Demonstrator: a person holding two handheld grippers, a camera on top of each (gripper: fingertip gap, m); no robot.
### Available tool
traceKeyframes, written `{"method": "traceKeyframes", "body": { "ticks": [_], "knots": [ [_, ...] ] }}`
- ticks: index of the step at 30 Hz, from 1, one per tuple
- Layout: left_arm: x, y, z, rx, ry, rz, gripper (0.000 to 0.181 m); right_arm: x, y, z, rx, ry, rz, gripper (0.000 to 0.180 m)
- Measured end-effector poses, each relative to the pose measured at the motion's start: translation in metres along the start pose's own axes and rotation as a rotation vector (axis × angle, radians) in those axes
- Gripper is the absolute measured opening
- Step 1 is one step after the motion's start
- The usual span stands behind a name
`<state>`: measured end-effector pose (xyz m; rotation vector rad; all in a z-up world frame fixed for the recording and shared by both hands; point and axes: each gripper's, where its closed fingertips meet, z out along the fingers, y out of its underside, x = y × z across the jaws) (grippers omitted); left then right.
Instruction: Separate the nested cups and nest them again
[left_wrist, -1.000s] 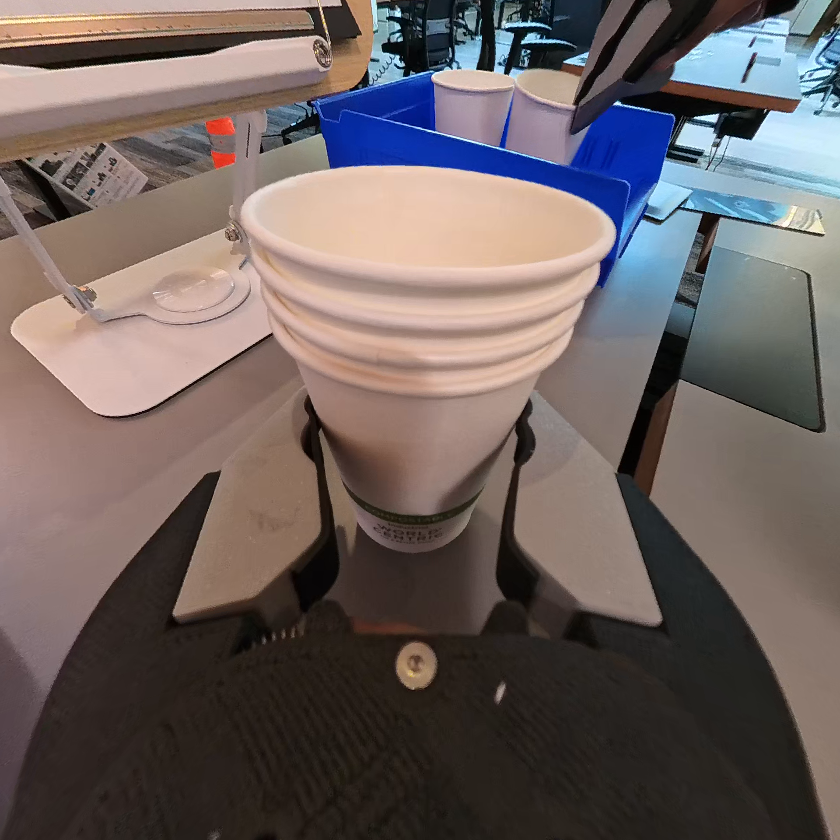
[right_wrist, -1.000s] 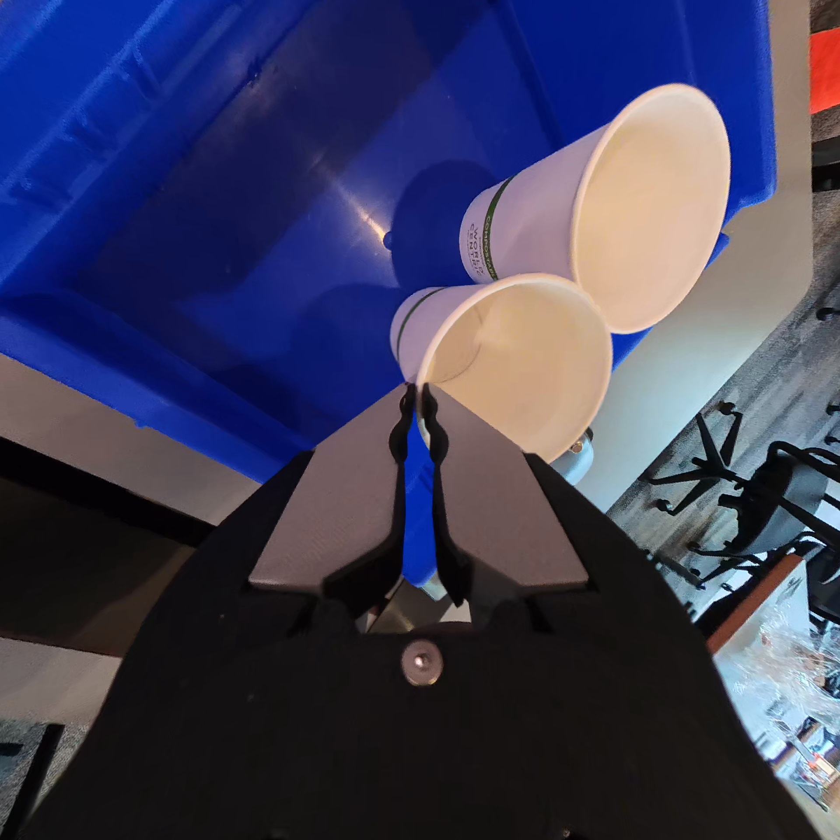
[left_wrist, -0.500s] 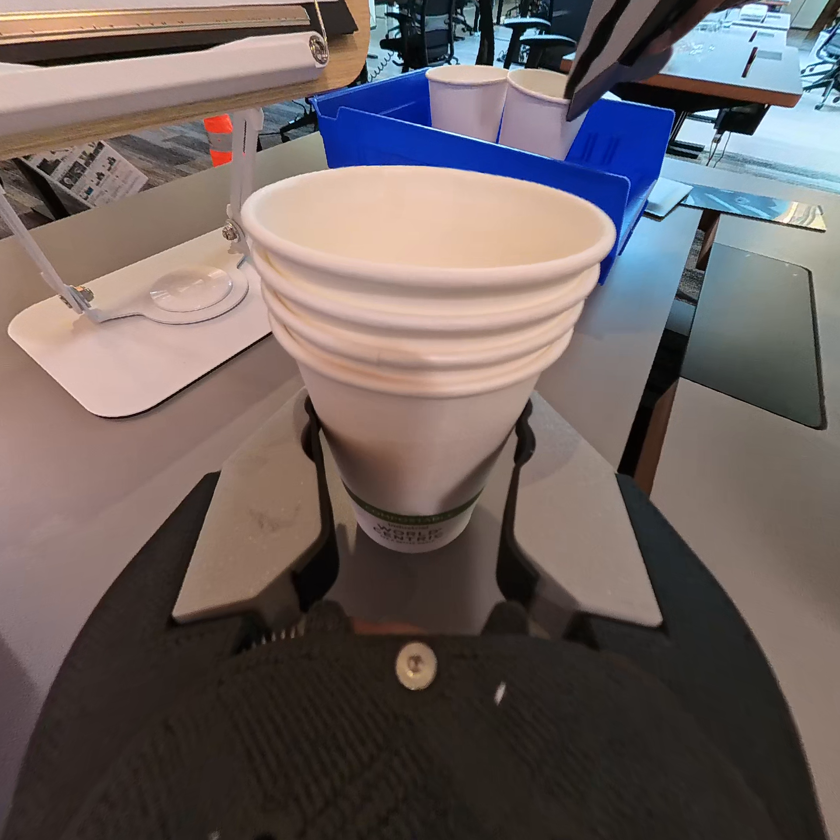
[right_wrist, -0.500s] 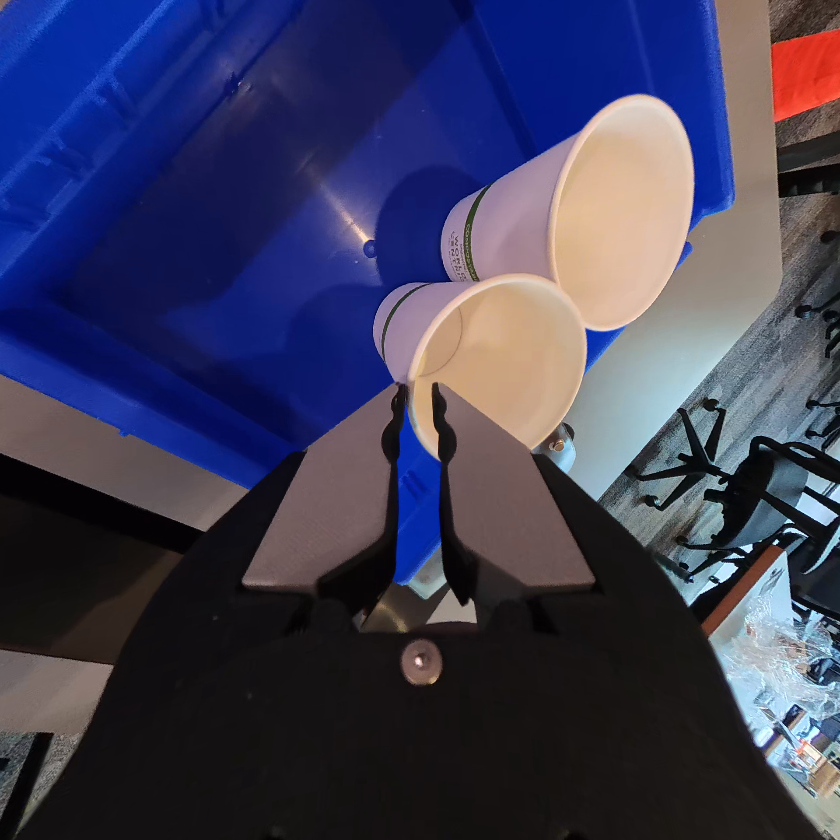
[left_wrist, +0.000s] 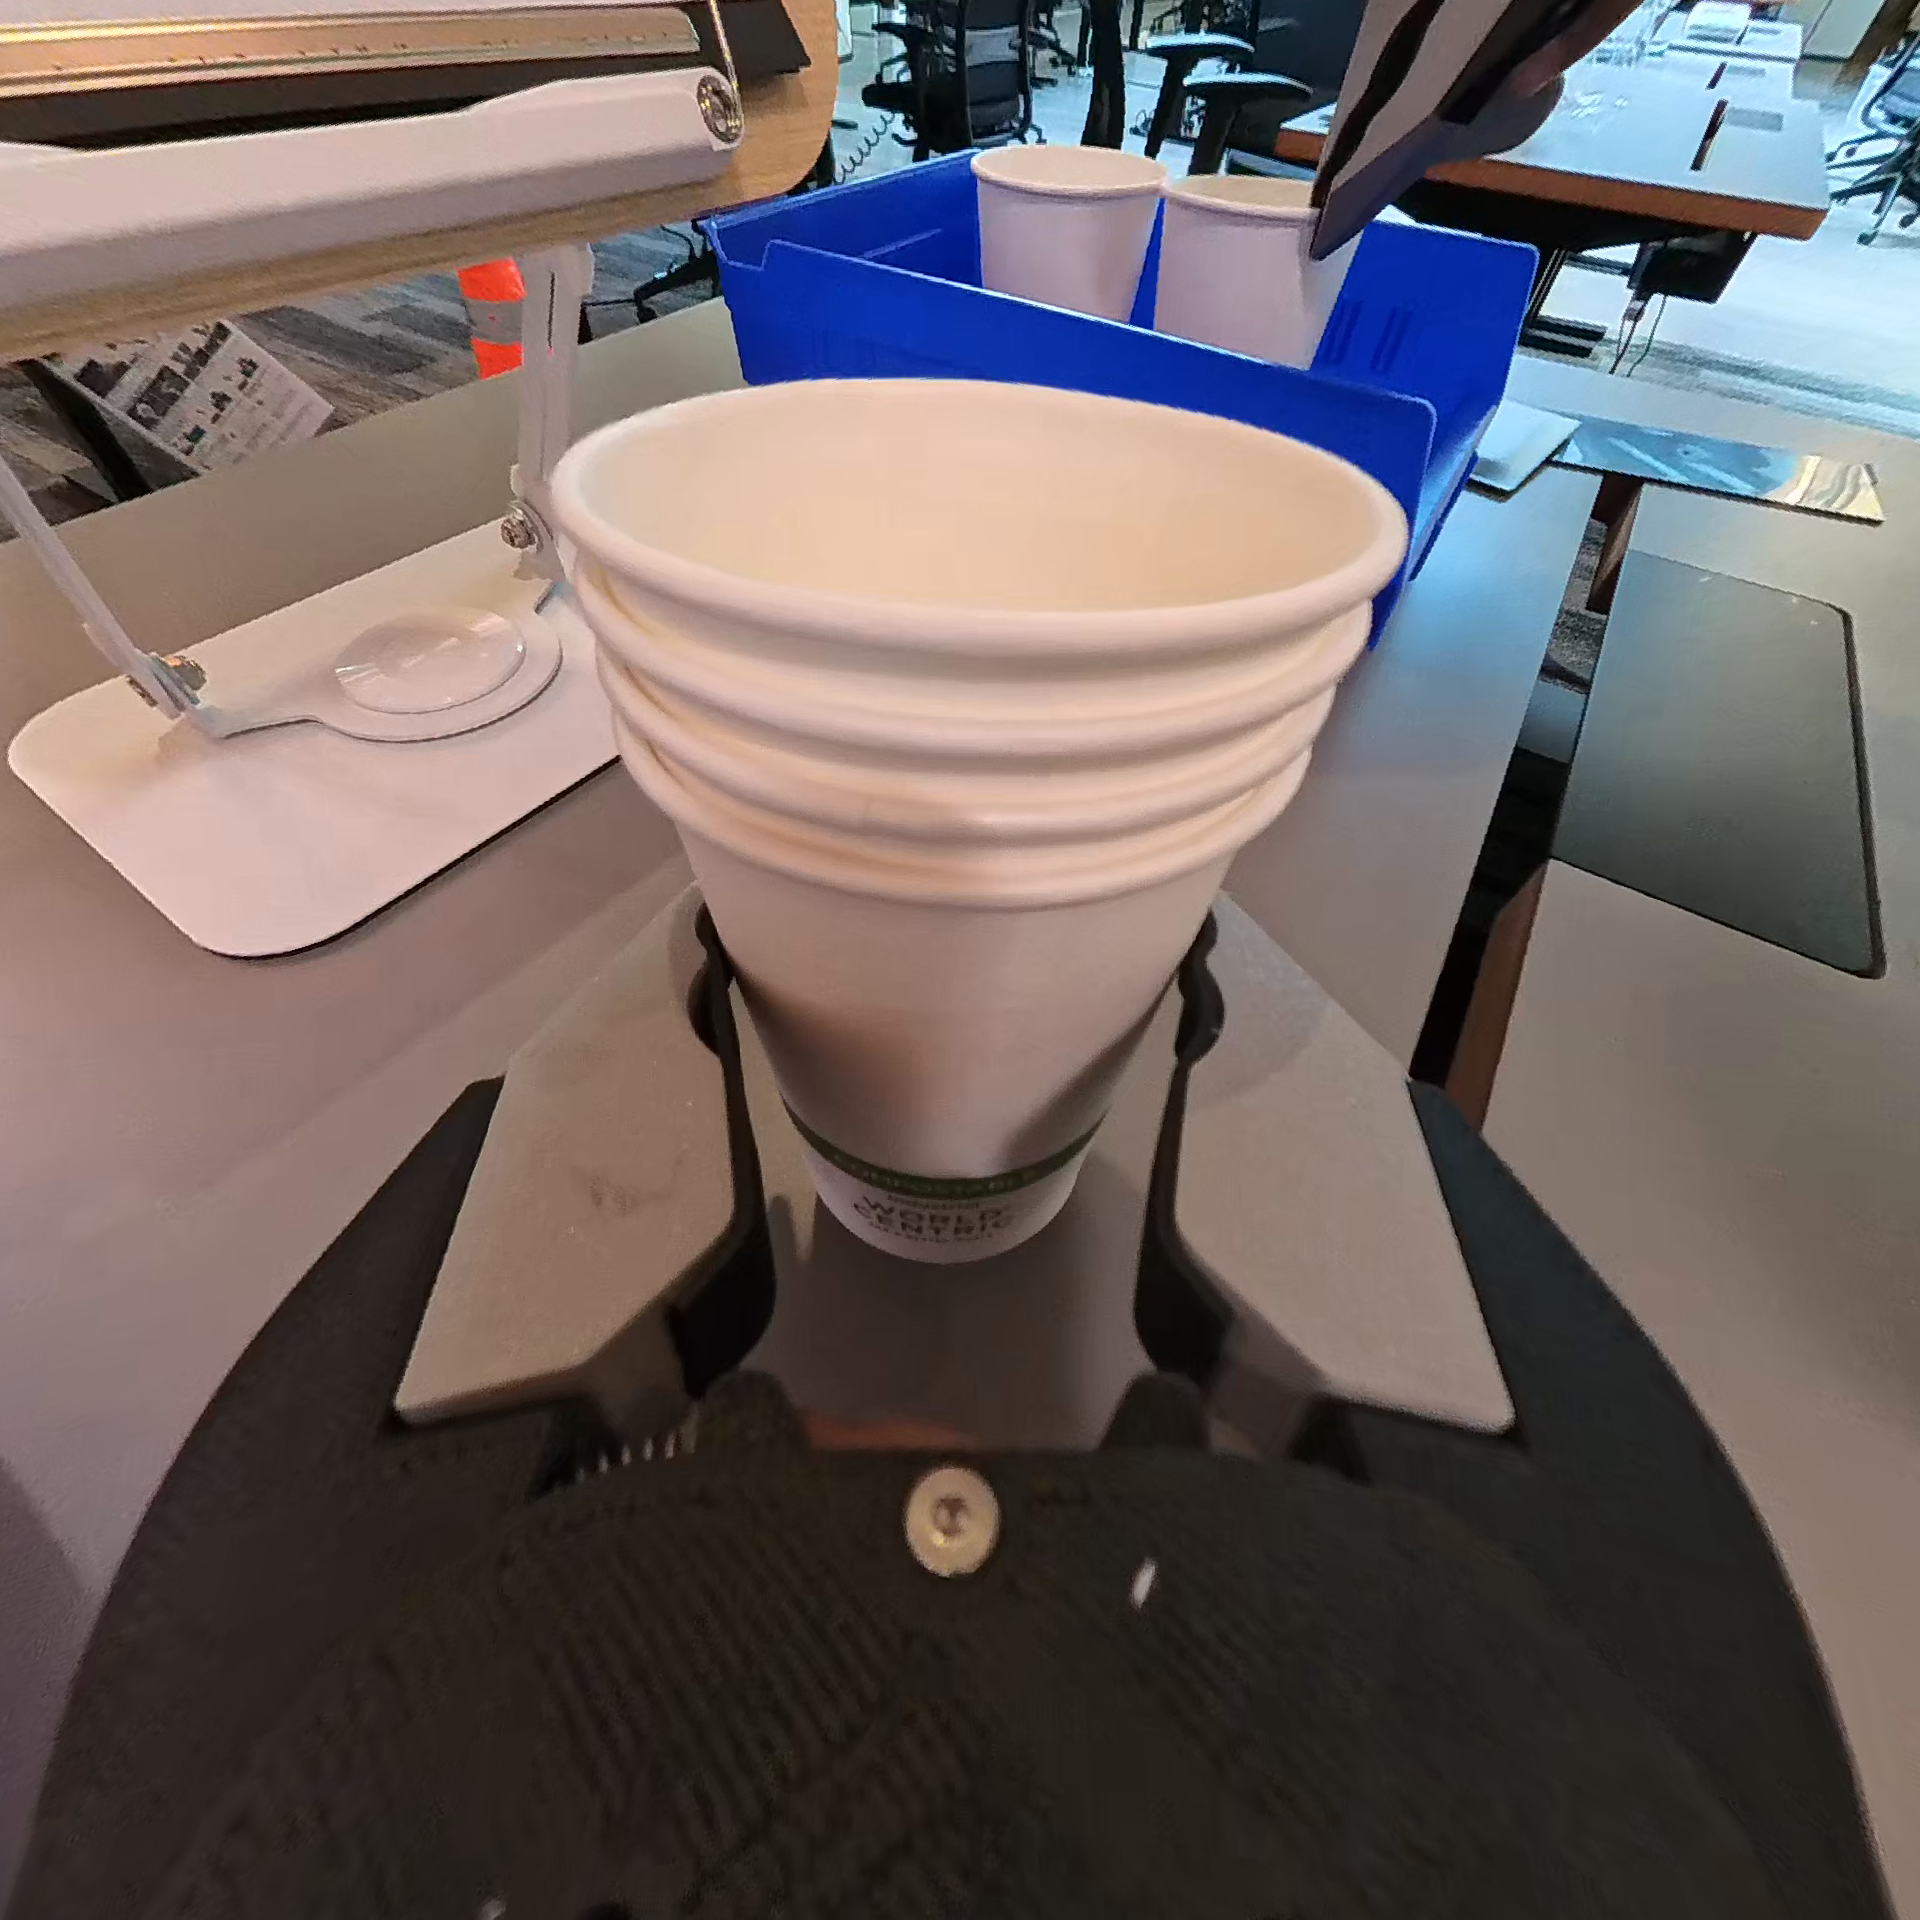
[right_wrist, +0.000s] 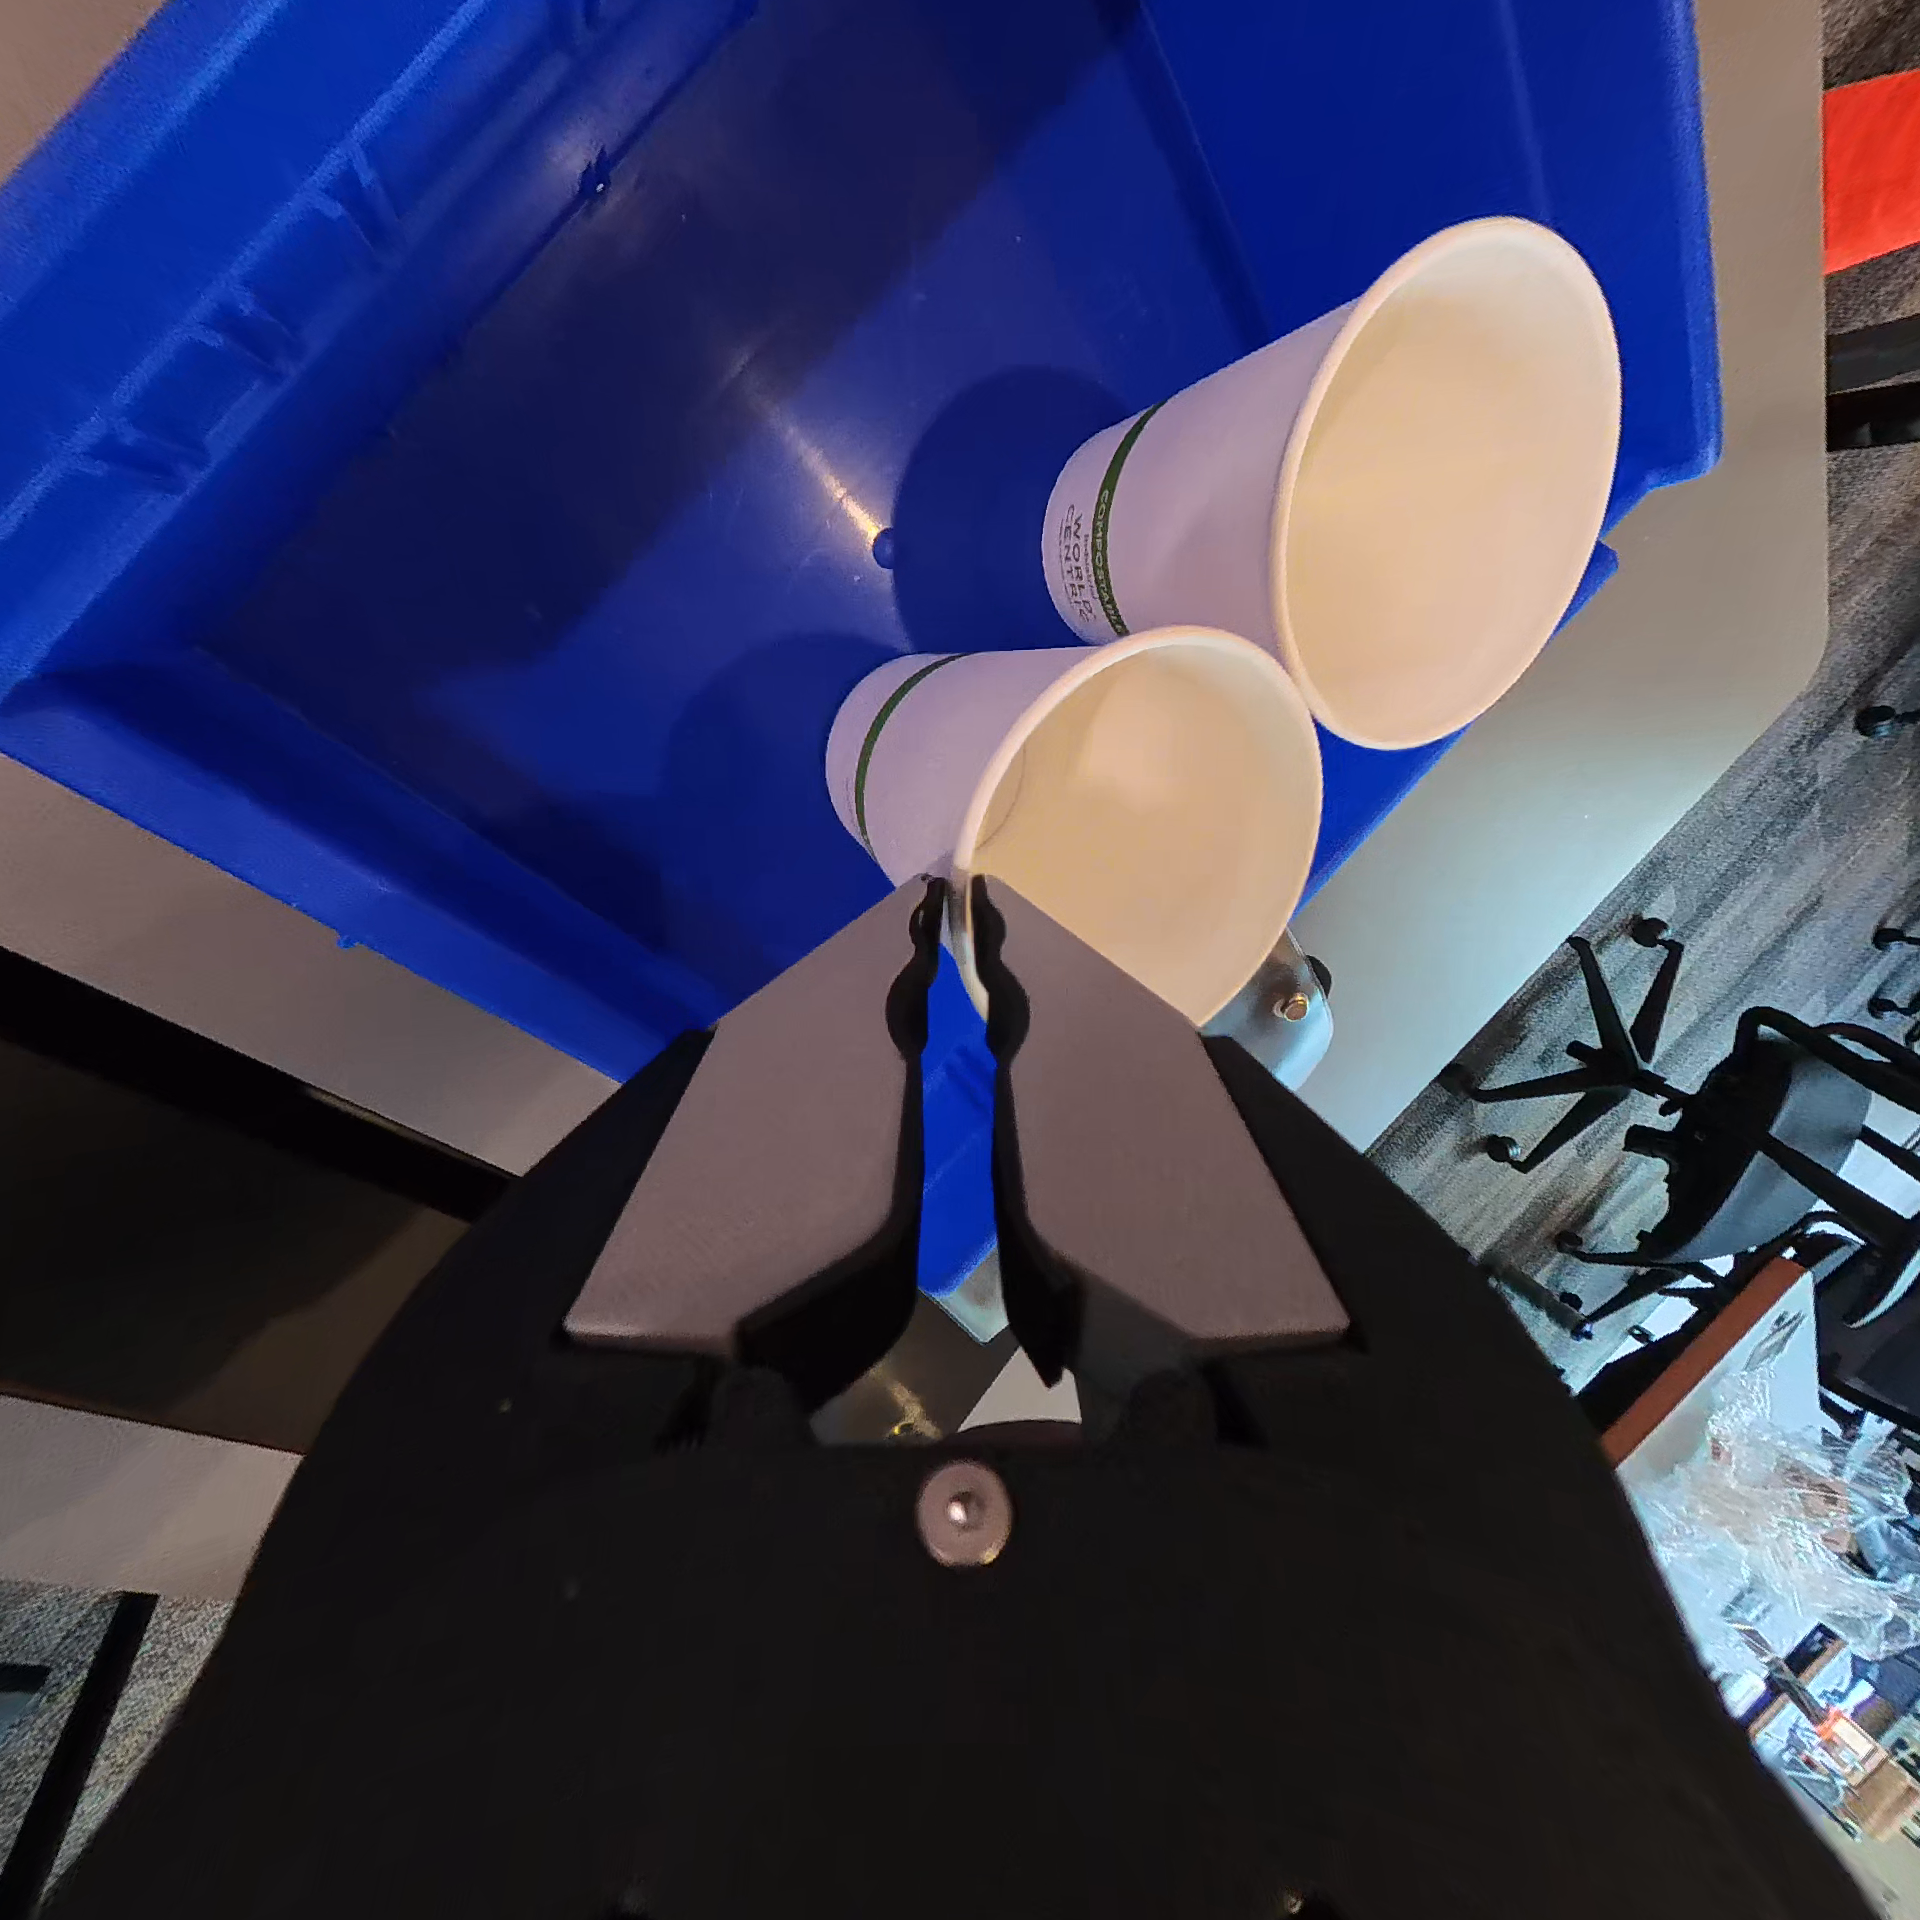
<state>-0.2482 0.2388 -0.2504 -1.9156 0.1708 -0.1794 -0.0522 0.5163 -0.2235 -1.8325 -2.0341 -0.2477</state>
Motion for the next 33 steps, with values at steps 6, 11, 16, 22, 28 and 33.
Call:
{"method": "traceKeyframes", "body": {
  "ticks": [6, 11, 16, 22, 28, 33],
  "knots": [
    [0.0, -0.001, -0.001, 0.005, -0.001, -0.002, 0.086, -0.004, 0.0, -0.004, 0.015, 0.002, 0.007, 0.018],
    [0.002, 0.0, 0.0, 0.0, 0.003, 0.007, 0.086, -0.018, -0.02, -0.031, 0.126, -0.002, -0.023, 0.017],
    [0.003, 0.0, 0.001, -0.004, 0.004, 0.016, 0.086, -0.092, -0.089, -0.092, 0.449, -0.14, -0.144, 0.016],
    [0.003, 0.003, 0.002, -0.012, 0.001, 0.021, 0.086, -0.205, -0.169, -0.148, 0.73, -0.328, -0.324, 0.012],
    [0.004, 0.001, 0.001, -0.008, 0.002, 0.021, 0.086, -0.247, -0.206, -0.143, 0.722, -0.367, -0.405, 0.014],
    [0.008, 0.004, 0.003, -0.024, 0.008, 0.041, 0.086, -0.259, -0.217, -0.137, 0.694, -0.412, -0.406, 0.011]
  ]
}}
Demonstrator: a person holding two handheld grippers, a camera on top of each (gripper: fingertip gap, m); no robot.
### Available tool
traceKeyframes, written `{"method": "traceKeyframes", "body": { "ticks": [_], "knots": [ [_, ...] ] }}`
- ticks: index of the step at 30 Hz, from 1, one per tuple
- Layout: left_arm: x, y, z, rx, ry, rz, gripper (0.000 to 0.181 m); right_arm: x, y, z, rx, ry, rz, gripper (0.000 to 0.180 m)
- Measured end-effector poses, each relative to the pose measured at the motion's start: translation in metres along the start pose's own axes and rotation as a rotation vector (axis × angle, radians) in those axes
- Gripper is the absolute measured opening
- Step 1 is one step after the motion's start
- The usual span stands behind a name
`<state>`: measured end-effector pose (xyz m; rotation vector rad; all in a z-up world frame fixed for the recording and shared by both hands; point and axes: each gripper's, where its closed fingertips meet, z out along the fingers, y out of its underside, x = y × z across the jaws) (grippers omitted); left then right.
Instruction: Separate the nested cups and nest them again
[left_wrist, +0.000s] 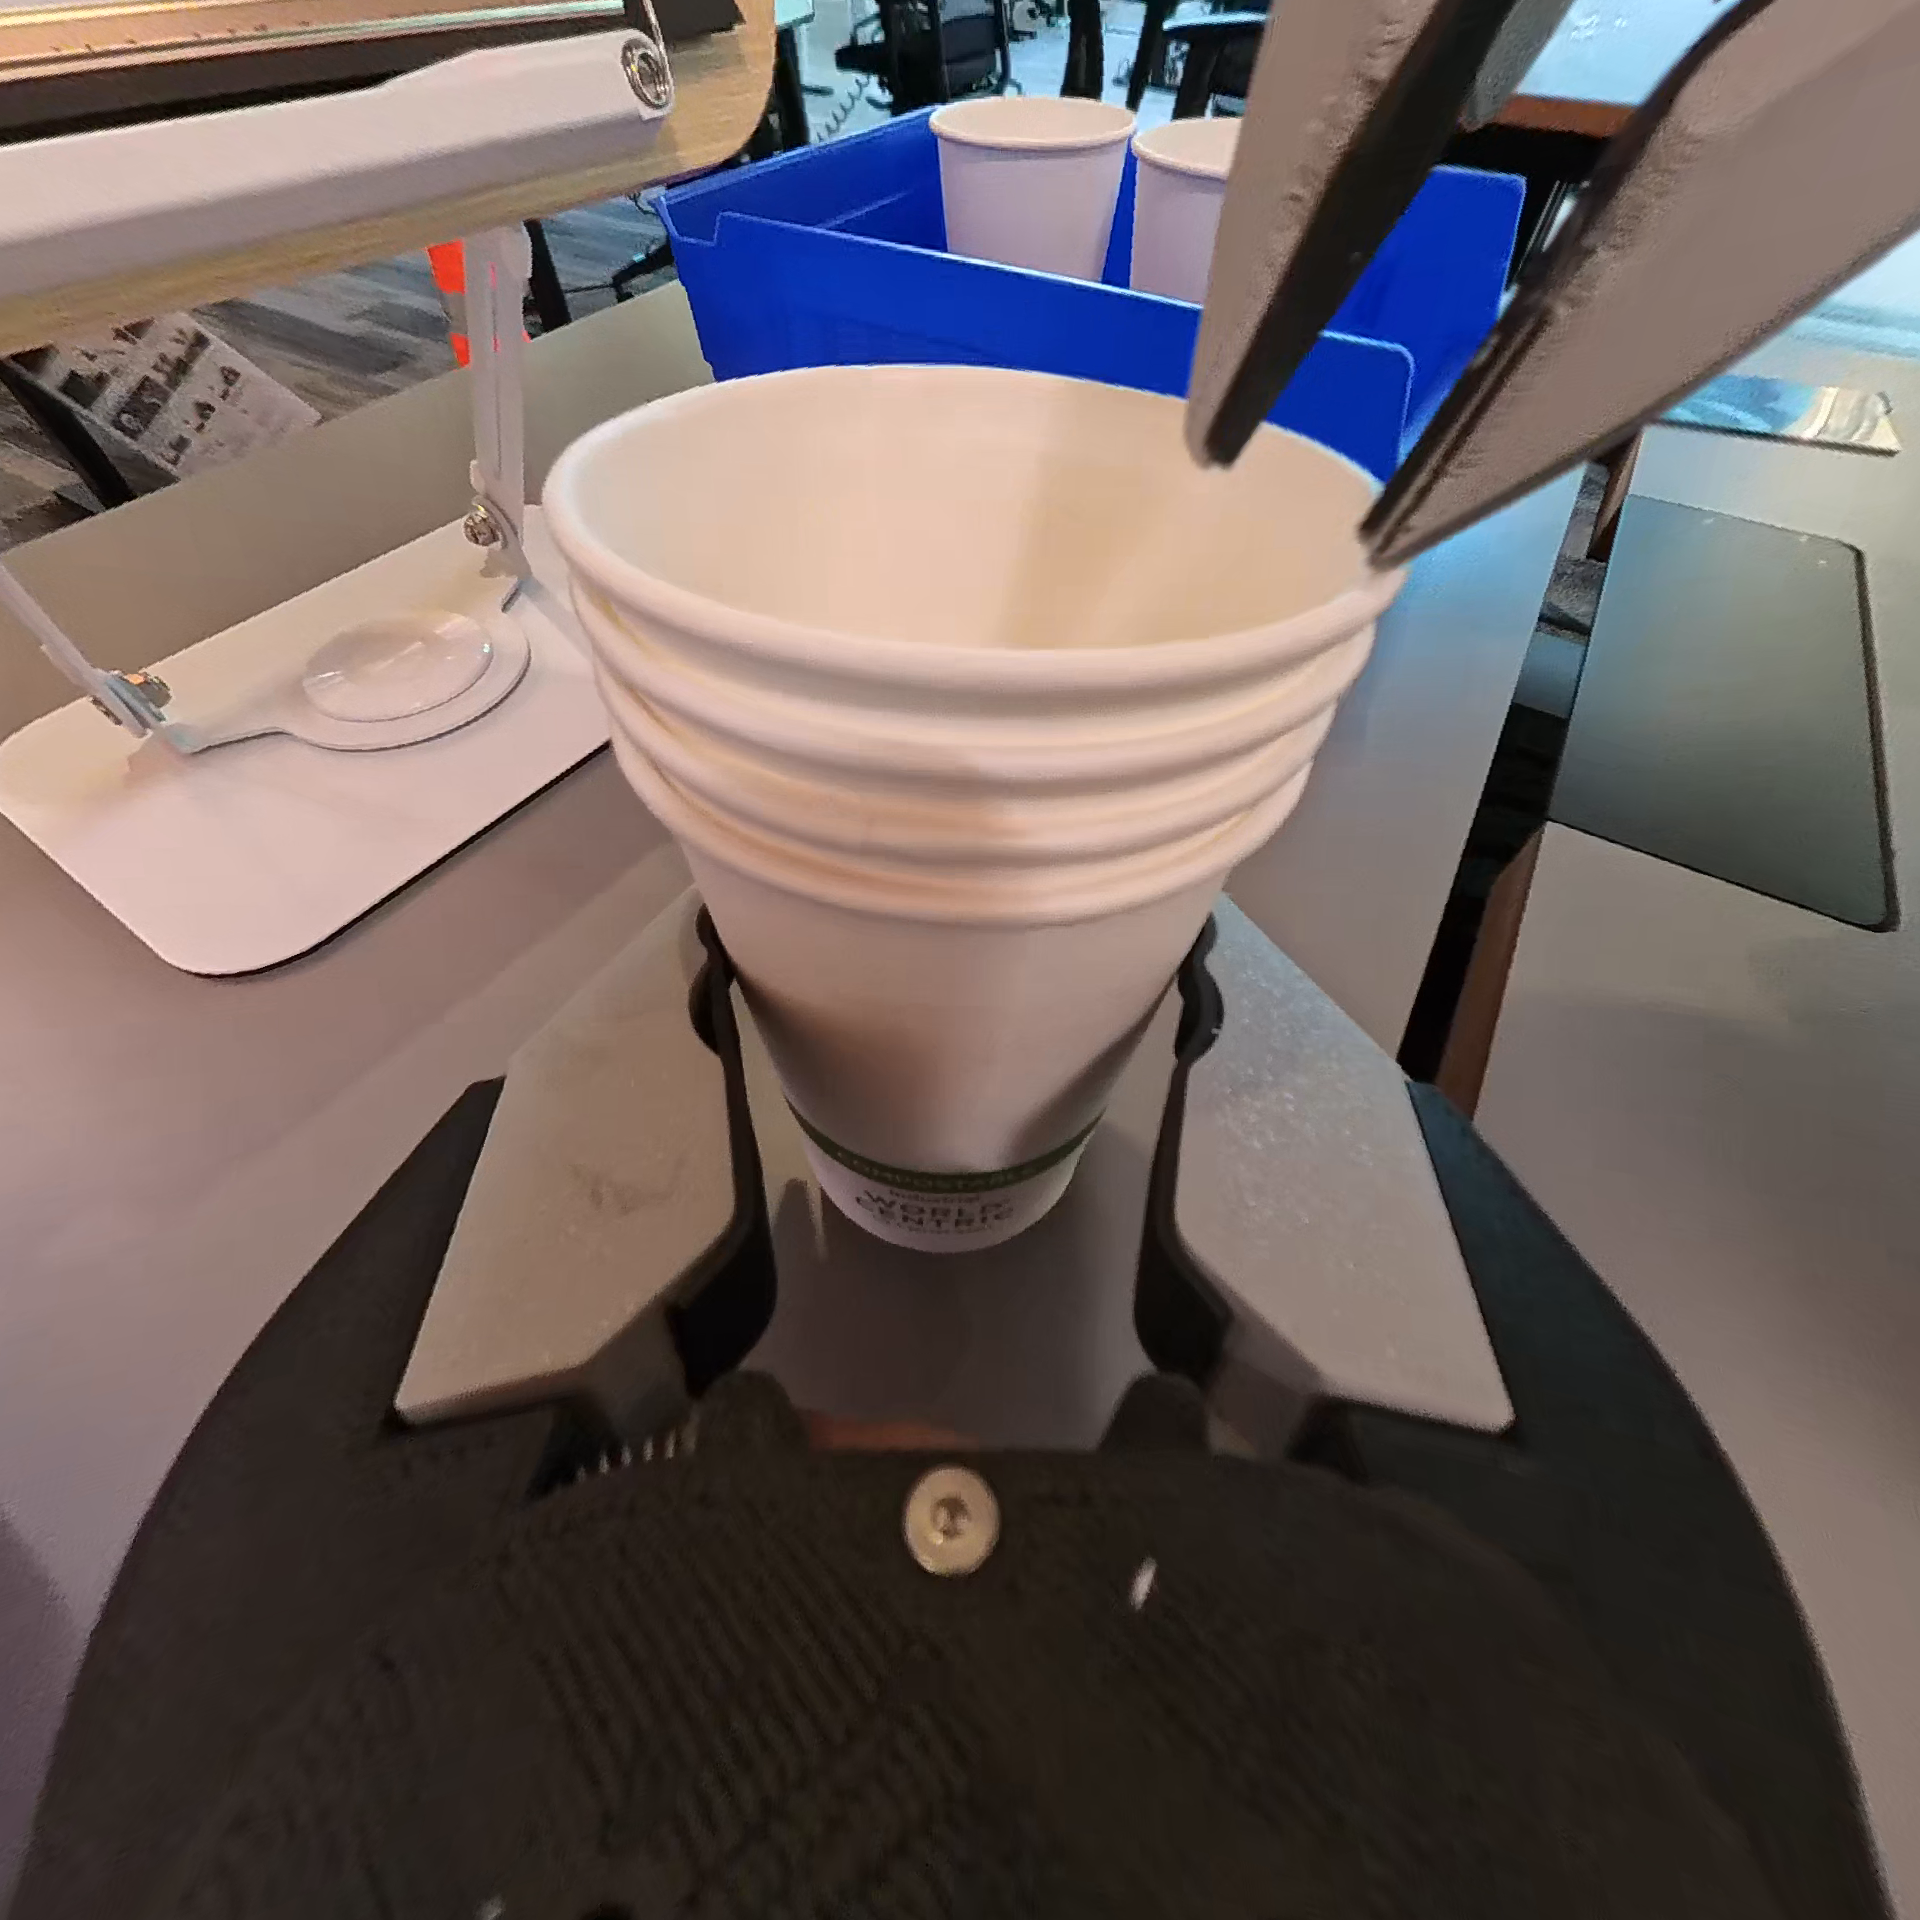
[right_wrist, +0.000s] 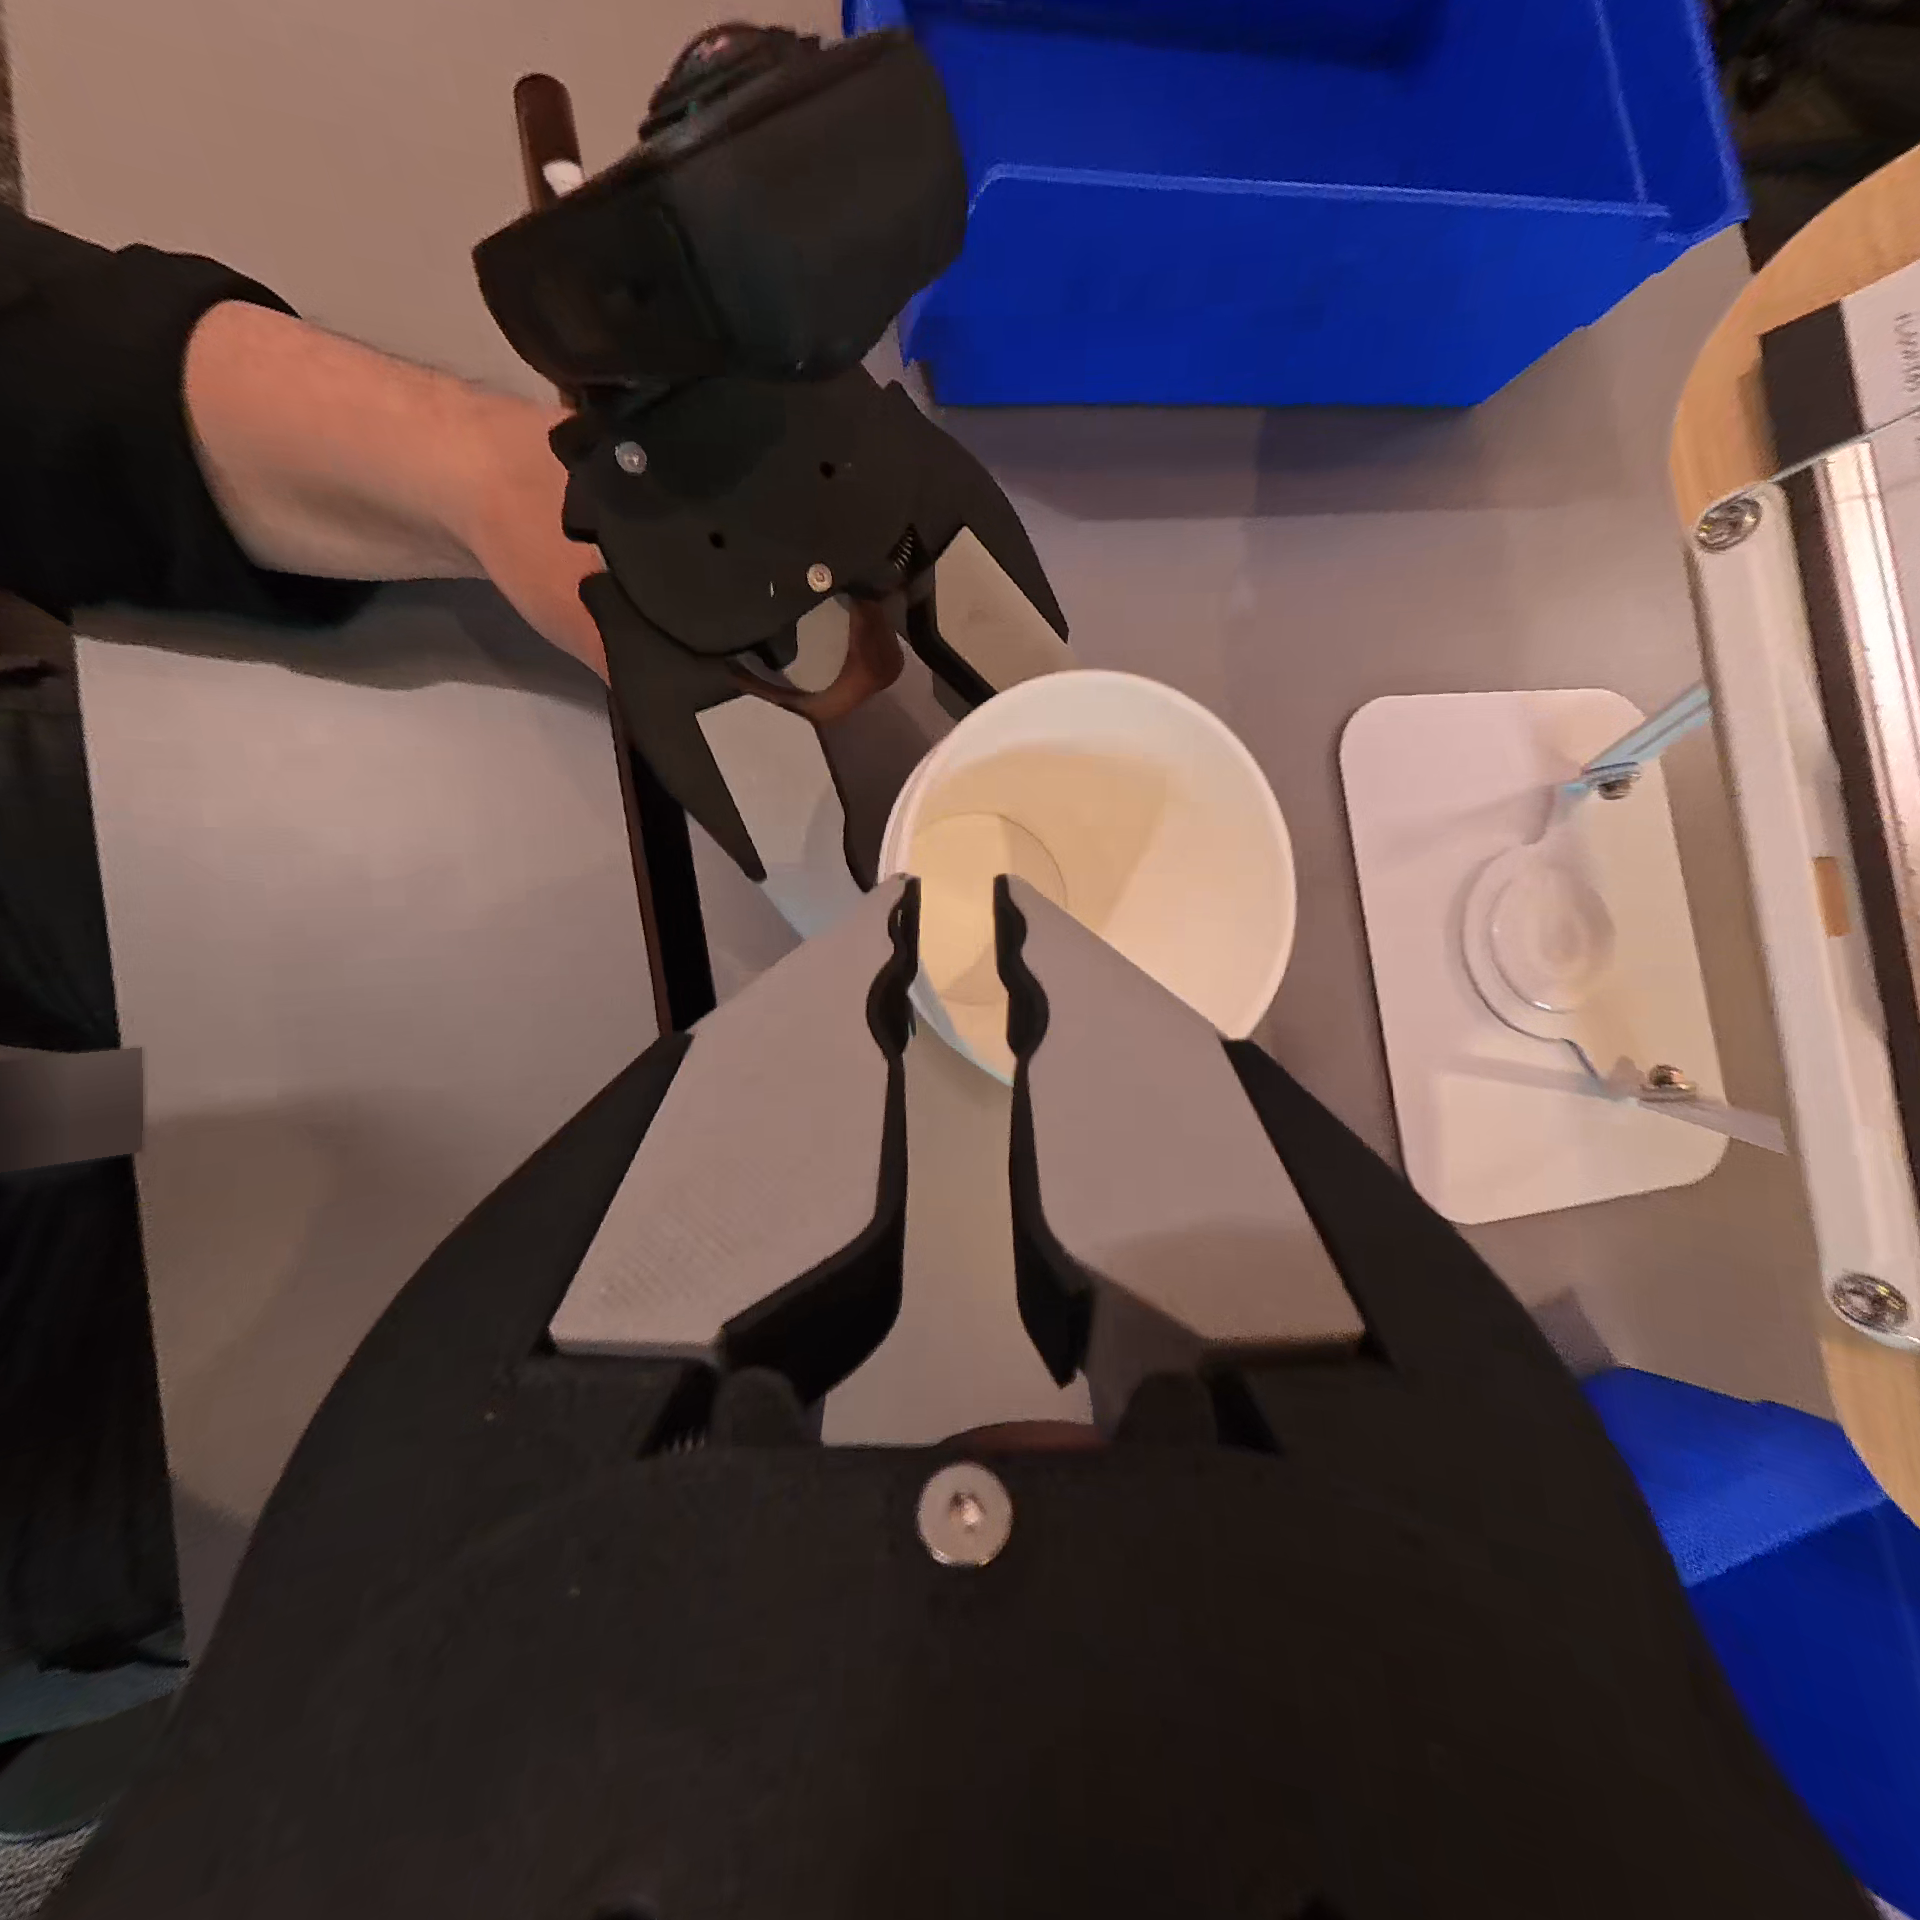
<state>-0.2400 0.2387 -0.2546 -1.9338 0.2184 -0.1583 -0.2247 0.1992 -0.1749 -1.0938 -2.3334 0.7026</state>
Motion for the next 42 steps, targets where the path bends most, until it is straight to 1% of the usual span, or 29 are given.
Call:
{"method": "traceKeyframes", "body": {
  "ticks": [2, 5, 7, 9, 15, 18, 24, 26, 30, 33, 36, 39, 42],
  "knots": [
    [0.001, 0.0, 0.0, -0.001, 0.002, 0.0, 0.086, -0.004, -0.003, 0.002, 0.011, -0.027, 0.011, 0.009],
    [0.001, -0.002, -0.001, 0.006, 0.0, -0.003, 0.085, -0.013, -0.006, 0.004, 0.019, -0.084, 0.048, 0.014],
    [0.001, -0.003, -0.001, 0.011, 0.002, -0.006, 0.085, -0.009, -0.001, 0.007, -0.004, -0.052, 0.041, 0.012],
    [0.0, -0.002, -0.001, 0.006, -0.004, 0.0, 0.086, -0.011, 0.0, 0.009, -0.01, -0.056, 0.035, 0.0],
    [0.002, -0.003, -0.001, 0.017, 0.006, -0.002, 0.086, -0.011, -0.001, 0.006, -0.01, -0.052, 0.039, 0.0],
    [0.001, -0.001, 0.0, 0.004, 0.0, 0.005, 0.085, -0.009, -0.005, -0.001, 0.017, -0.041, 0.044, 0.0],
    [0.0, -0.001, -0.001, 0.006, -0.006, -0.001, 0.086, -0.003, -0.018, -0.034, 0.077, 0.018, 0.03, 0.0],
    [-0.002, -0.002, -0.002, 0.011, -0.007, -0.007, 0.086, -0.001, -0.022, -0.054, 0.104, 0.058, 0.021, 0.0],
    [-0.002, -0.002, -0.002, 0.011, -0.011, -0.01, 0.086, 0.01, -0.023, -0.108, 0.183, 0.164, 0.04, 0.0],
    [-0.003, -0.002, -0.003, 0.012, -0.011, -0.013, 0.086, 0.025, -0.003, -0.145, 0.201, 0.247, 0.094, 0.0],
    [-0.004, -0.003, -0.004, 0.018, -0.015, -0.018, 0.086, 0.037, 0.029, -0.175, 0.189, 0.317, 0.165, 0.0],
    [-0.005, -0.005, -0.005, 0.024, -0.019, -0.021, 0.086, 0.051, 0.084, -0.191, 0.089, 0.39, 0.256, 0.0],
    [-0.005, -0.005, -0.005, 0.027, -0.018, -0.024, 0.086, 0.064, 0.149, -0.196, -0.081, 0.466, 0.33, 0.0]
  ]
}}
